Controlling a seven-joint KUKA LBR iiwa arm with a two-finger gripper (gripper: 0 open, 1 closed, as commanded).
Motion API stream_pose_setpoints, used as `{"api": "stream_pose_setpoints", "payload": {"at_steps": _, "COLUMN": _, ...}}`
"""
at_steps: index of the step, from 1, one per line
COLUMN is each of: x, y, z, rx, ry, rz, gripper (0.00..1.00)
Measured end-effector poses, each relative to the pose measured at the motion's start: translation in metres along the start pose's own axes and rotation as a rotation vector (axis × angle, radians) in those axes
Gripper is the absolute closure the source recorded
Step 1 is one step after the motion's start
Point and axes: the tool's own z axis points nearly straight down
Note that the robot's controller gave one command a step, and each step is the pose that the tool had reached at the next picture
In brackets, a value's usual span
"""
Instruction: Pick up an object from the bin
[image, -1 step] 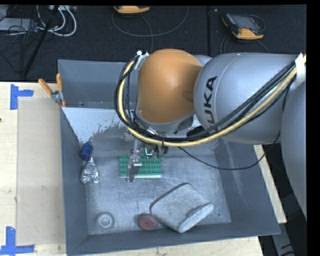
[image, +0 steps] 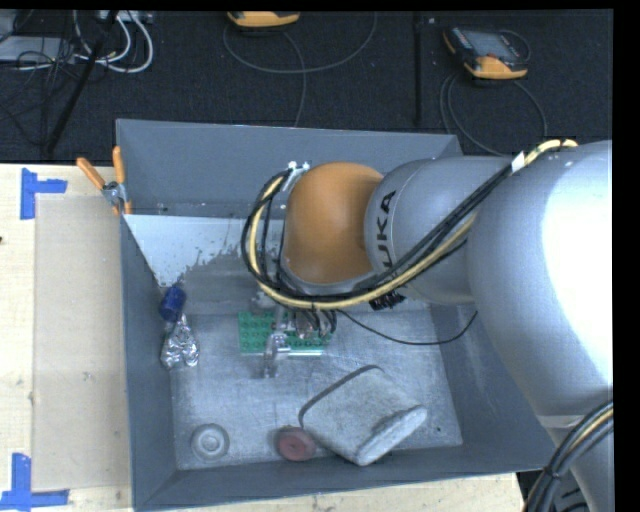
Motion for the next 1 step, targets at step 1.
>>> {"api": "stream_pose_setpoints", "payload": {"at_steps": 1, "x": -0.0140, "y": -0.0194, "z": -0.0166, "rx": 0.003, "ry": 0.006, "rz": 0.049, "gripper": 0.00}}
